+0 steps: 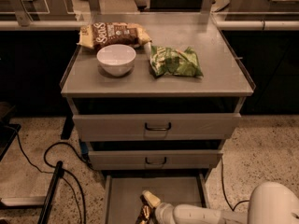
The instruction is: Place orange can into bottom drawer
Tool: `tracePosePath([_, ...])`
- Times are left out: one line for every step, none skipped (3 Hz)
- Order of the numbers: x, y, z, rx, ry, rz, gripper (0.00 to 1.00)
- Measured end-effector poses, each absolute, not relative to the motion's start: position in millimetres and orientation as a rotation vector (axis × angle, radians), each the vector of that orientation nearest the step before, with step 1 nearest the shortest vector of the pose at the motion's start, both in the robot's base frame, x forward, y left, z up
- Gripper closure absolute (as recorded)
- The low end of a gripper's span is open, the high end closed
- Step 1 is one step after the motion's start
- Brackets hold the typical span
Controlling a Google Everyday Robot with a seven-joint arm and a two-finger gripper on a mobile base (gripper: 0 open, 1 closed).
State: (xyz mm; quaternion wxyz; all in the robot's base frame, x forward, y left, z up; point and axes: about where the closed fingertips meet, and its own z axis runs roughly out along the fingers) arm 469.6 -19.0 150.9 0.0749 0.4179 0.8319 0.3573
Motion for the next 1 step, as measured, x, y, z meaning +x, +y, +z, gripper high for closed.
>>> tracePosePath([469.6, -19.0, 150.9, 1.254, 2.496, 1.072, 0.00])
